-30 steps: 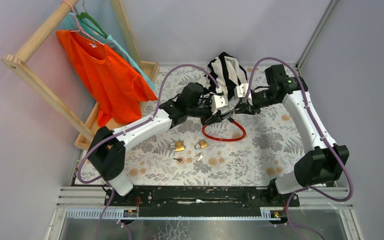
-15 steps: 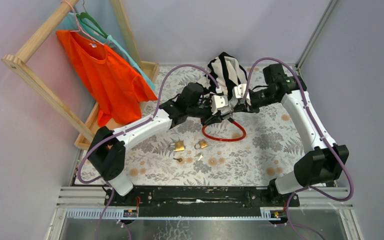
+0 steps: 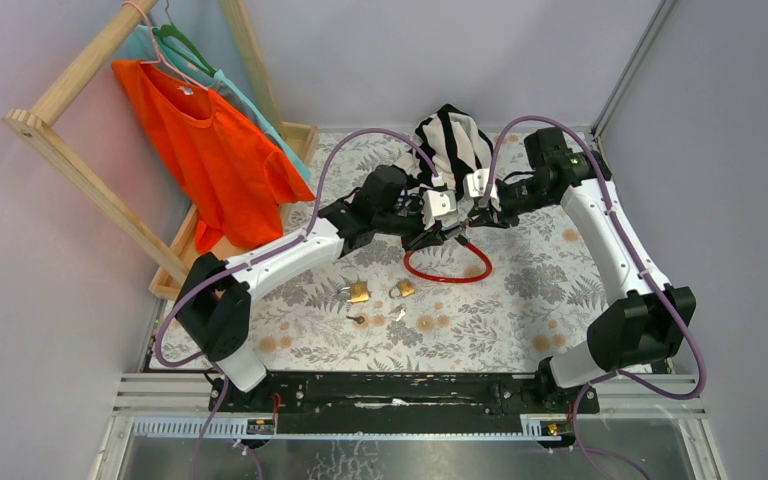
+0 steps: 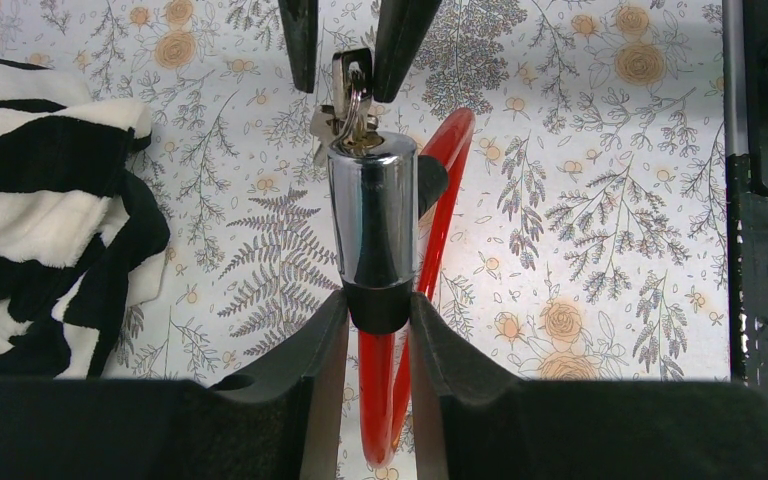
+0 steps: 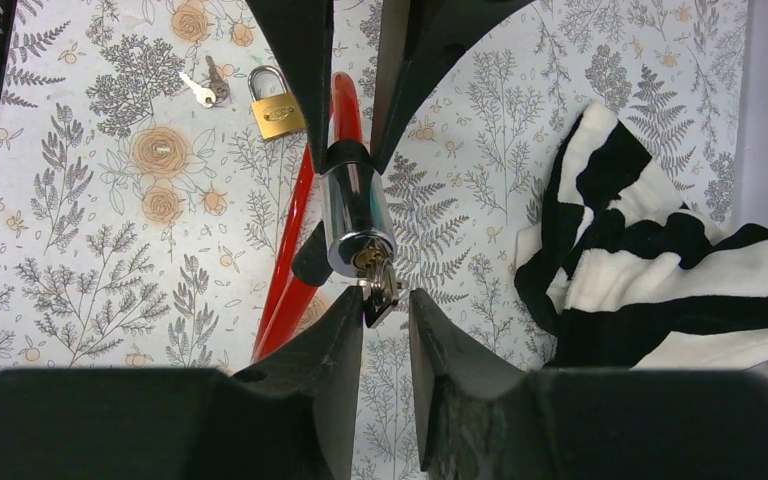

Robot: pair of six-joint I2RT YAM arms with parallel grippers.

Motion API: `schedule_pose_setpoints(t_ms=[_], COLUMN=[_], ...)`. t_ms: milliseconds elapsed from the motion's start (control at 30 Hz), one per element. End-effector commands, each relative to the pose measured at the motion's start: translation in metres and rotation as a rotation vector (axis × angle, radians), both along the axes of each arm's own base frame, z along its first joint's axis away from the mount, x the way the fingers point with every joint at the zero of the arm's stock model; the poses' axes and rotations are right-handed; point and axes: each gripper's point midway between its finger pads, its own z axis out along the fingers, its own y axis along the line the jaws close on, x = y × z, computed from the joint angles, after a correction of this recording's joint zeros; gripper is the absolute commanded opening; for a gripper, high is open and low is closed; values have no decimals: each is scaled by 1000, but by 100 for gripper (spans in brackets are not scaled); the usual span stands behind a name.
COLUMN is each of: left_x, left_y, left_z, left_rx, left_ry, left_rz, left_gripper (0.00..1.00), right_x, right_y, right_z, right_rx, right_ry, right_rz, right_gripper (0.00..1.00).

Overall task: Lock with the key
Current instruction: Lock the lock.

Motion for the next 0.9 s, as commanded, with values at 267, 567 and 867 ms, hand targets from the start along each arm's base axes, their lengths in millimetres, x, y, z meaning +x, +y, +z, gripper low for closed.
schedule_pose_setpoints(t_ms=[267,567,867], left_x=[-11,-11,-10], left_y=[6,11,18], left_z=[-19,-21,-30], left_rx=[51,43,73], left_ry=[62,86,70], left_rz=[-13,-7,2], left_gripper=[0,0,0], right_x=[2,4,15], right_y=[3,-1,-6], right_z=[8,2,8], right_rx=[0,-24,-55], right_ry=[-63,-96,-125], right_rz=[35,44,1], right_gripper=[19,2,0])
